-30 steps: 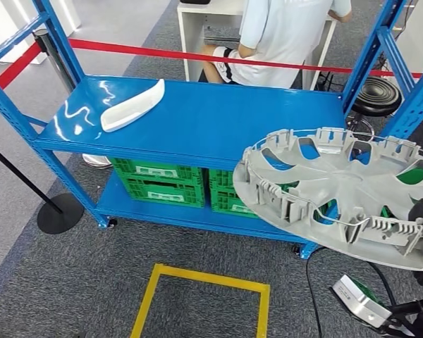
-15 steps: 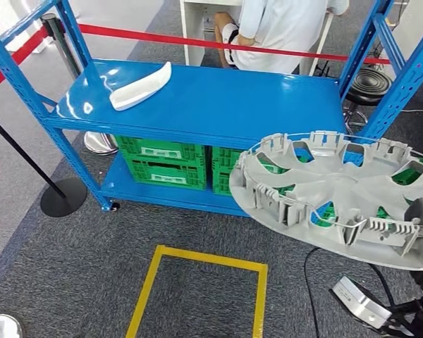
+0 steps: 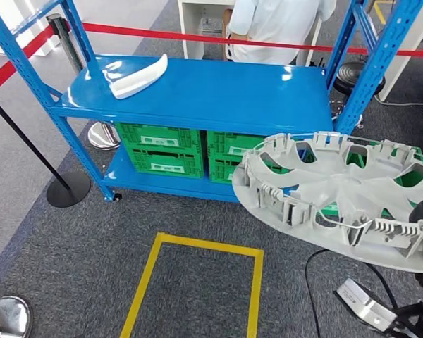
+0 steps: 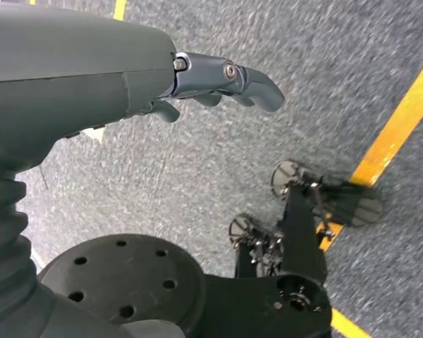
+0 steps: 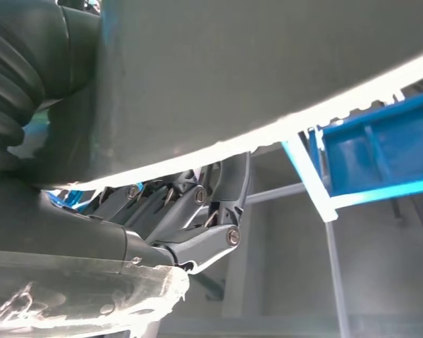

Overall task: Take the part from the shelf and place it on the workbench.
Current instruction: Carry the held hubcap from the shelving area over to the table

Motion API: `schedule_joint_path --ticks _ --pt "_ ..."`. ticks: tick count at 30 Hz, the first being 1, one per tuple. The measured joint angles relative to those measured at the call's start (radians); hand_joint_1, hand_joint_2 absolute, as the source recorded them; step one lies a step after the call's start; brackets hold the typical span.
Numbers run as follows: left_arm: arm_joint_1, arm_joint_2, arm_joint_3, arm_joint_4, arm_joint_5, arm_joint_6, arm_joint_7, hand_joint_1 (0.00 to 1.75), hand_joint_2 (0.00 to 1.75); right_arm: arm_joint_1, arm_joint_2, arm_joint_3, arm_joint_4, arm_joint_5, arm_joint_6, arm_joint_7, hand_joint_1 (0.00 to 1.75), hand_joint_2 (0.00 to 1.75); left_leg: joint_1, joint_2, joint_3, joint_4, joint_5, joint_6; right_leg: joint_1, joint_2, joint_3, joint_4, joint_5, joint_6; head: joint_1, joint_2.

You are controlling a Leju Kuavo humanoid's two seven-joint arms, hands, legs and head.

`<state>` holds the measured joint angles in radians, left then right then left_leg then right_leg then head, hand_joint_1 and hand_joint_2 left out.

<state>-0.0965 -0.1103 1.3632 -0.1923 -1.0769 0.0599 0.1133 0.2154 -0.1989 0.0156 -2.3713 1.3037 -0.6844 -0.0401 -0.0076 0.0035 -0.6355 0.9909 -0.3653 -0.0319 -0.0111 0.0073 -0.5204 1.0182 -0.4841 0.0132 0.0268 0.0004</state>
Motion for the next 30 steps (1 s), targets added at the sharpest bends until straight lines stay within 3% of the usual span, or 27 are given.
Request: schedule_joint_path --ticks 2,3,4,5,6,8,10,11,12,14,15,16,18,19,20,21,22,23,24,26,27,29,30 --pt "0.001 -0.001 0.0 0.0 0.0 0.0 0.002 0.0 1.75 -0.001 0.0 -0.002 0.0 -0.002 0.0 -0.002 1.75 1.75 0.003 0.0 -0.031 0.088 -0.098 -0.011 -0.002 -0.001 -0.027 0.0 0.027 -0.012 -0.005 0.0" --pt "0.0 -0.002 0.0 0.0 0.0 -0.001 0.002 0.0 1.75 -0.001 0.0 -0.002 0.0 -0.004 0.0 -0.002 1.75 1.75 0.004 0.0 -0.049 0.155 -0.151 -0.014 -0.001 -0.001 -0.044 0.0 0.041 -0.014 -0.008 0.0" --pt "0.0 -0.003 0.0 0.0 0.0 -0.001 0.003 0.0 1.75 -0.001 0.0 -0.002 0.0 -0.006 0.0 -0.002 1.75 1.75 0.005 0.0 -0.062 0.218 -0.185 -0.016 -0.001 0.0 -0.061 0.001 0.055 -0.014 -0.009 0.0" --pt "-0.001 -0.003 0.0 0.0 0.0 -0.001 0.003 0.0 1.75 -0.001 0.0 -0.002 0.0 -0.009 0.0 -0.003 1.75 1.75 0.005 -0.001 -0.063 0.261 -0.194 -0.016 0.0 0.0 -0.08 0.001 0.069 -0.013 -0.009 0.0" --pt "-0.002 -0.003 0.0 0.0 0.0 -0.001 0.003 0.0 1.75 -0.001 0.0 -0.002 0.0 -0.011 0.0 -0.004 1.75 1.75 0.005 -0.001 -0.049 0.273 -0.181 -0.015 0.0 0.0 -0.097 0.002 0.082 -0.012 -0.009 0.0" --pt "-0.003 -0.003 0.0 0.0 0.0 -0.001 0.003 0.0 1.75 -0.001 0.0 -0.002 0.0 -0.015 0.0 -0.005 1.75 1.75 0.004 -0.001 0.026 0.2 -0.132 -0.007 0.001 0.0 -0.126 0.002 0.107 -0.008 -0.01 0.0" --pt "-0.007 -0.002 0.0 0.0 0.0 -0.002 0.003 0.0 1.75 -0.001 0.0 -0.002 0.0 -0.015 0.0 -0.005 1.75 1.75 0.002 -0.002 0.131 0.057 -0.128 0.004 0.003 0.0 -0.146 0.002 0.129 0.0 -0.009 0.0" --pt "-0.009 -0.002 0.0 0.0 0.0 -0.002 0.003 0.0 1.75 -0.002 0.0 -0.003 0.0 -0.016 0.0 -0.005 1.75 1.75 0.0 -0.003 0.164 0.004 -0.137 0.009 0.003 -0.002 -0.152 0.0 0.141 0.006 -0.009 0.0" --pt "-0.011 -0.002 0.001 0.0 0.0 -0.002 0.003 0.0 1.75 -0.003 0.0 -0.003 0.0 -0.016 0.0 -0.006 1.75 1.75 -0.004 -0.004 0.177 -0.027 -0.143 0.013 0.002 -0.003 -0.155 -0.005 0.154 0.012 -0.009 0.0" --pt "-0.009 -0.002 0.001 0.0 0.0 -0.002 0.003 0.0 1.75 -0.003 0.0 -0.004 0.0 -0.022 0.0 -0.008 1.75 1.75 -0.006 -0.003 0.163 -0.038 -0.125 0.024 -0.002 -0.005 -0.162 -0.016 0.172 0.024 -0.009 0.0" --pt "-0.007 -0.002 0.001 0.0 0.0 -0.001 0.004 0.0 1.75 -0.002 0.0 -0.004 0.0 -0.026 0.0 -0.01 1.75 1.75 -0.005 -0.001 0.155 -0.04 -0.113 0.031 -0.003 -0.005 -0.169 -0.009 0.158 0.03 -0.009 0.0" --pt "-0.006 -0.002 0.001 0.0 0.0 -0.001 0.004 0.0 1.75 -0.001 0.0 -0.006 0.0 -0.03 0.0 -0.013 1.75 1.75 -0.003 0.001 0.145 -0.042 -0.1 0.038 -0.003 -0.004 -0.179 0.016 0.124 0.034 -0.007 0.0" --pt "-0.005 -0.001 0.002 0.0 0.0 0.0 0.005 0.0 1.75 -0.001 0.0 -0.007 0.0 -0.035 0.0 -0.016 1.75 1.75 -0.003 0.003 0.119 -0.042 -0.077 0.045 -0.003 -0.005 -0.208 0.132 0.017 0.04 -0.004 0.0" --pt "-0.005 -0.001 0.002 0.0 0.0 -0.001 0.005 0.0 1.75 -0.001 0.0 -0.008 0.0 -0.037 0.0 -0.017 1.75 1.75 -0.004 0.003 0.104 -0.041 -0.065 0.046 -0.003 -0.005 -0.219 0.199 -0.023 0.041 -0.004 0.0" --pt "-0.005 -0.001 0.002 0.0 0.0 -0.002 0.005 0.0 1.75 0.0 0.0 -0.008 0.0 -0.038 0.0 -0.017 1.75 1.75 -0.005 0.003 0.089 -0.04 -0.052 0.046 -0.002 -0.005 -0.22 0.25 -0.04 0.043 -0.004 0.0" --pt "-0.005 -0.001 0.002 0.0 0.0 -0.004 0.005 0.0 1.75 0.0 0.0 -0.009 0.0 -0.04 0.0 -0.018 1.75 1.75 -0.006 0.003 0.073 -0.039 -0.041 0.046 -0.002 -0.005 -0.206 0.271 -0.033 0.043 -0.004 0.0" --pt "-0.004 -0.001 0.002 0.0 0.0 -0.005 0.006 0.0 1.75 0.0 0.0 -0.009 0.0 -0.043 0.0 -0.018 1.75 1.75 -0.006 0.004 0.058 -0.037 -0.029 0.044 -0.001 -0.005 -0.174 0.256 -0.01 0.042 -0.004 0.0" --pt "-0.004 -0.002 0.002 0.0 0.0 -0.006 0.006 0.0 1.75 0.0 0.0 -0.01 0.0 -0.046 0.0 -0.019 1.75 1.75 -0.006 0.004 0.043 -0.035 -0.019 0.042 -0.001 -0.005 -0.126 0.206 0.013 0.041 -0.004 0.0" --pt "-0.004 -0.002 0.002 0.0 0.0 -0.007 0.007 0.0 1.75 0.0 0.0 -0.01 0.0 -0.049 0.0 -0.02 1.75 1.75 -0.006 0.003 0.03 -0.032 -0.009 0.038 0.0 -0.005 -0.069 0.135 0.016 0.039 -0.004 0.0" --pt "-0.003 -0.002 0.002 0.0 0.0 -0.007 0.008 0.0 1.75 0.0 0.0 -0.01 0.0 -0.054 0.0 -0.022 1.75 1.75 -0.007 0.003 0.014 -0.029 0.01 0.029 0.003 -0.003 0.014 0.012 -0.004 0.031 -0.005 0.0" --pt "-0.002 -0.002 0.002 0.0 0.0 -0.007 0.009 0.0 1.75 0.001 0.0 -0.011 0.0 -0.054 -0.001 -0.022 1.75 1.75 -0.007 0.003 0.01 -0.029 0.02 0.024 0.006 -0.001 0.027 -0.016 -0.015 0.025 -0.004 0.0" --pt "-0.001 -0.001 0.003 0.0 0.001 -0.007 0.01 0.0 1.75 0.002 0.0 -0.011 0.0 -0.055 -0.001 -0.023 1.75 1.75 -0.005 0.001 0.003 -0.03 0.034 0.013 0.006 -0.001 0.015 -0.023 -0.003 0.011 -0.002 0.0" --pt "-0.001 0.0 0.003 0.0 0.001 -0.007 0.01 0.0 1.75 0.001 0.0 -0.011 0.0 -0.055 -0.001 -0.023 1.75 1.75 -0.004 0.0 -0.005 -0.022 0.023 0.007 0.005 -0.001 0.008 -0.024 0.006 0.003 -0.003 0.0"
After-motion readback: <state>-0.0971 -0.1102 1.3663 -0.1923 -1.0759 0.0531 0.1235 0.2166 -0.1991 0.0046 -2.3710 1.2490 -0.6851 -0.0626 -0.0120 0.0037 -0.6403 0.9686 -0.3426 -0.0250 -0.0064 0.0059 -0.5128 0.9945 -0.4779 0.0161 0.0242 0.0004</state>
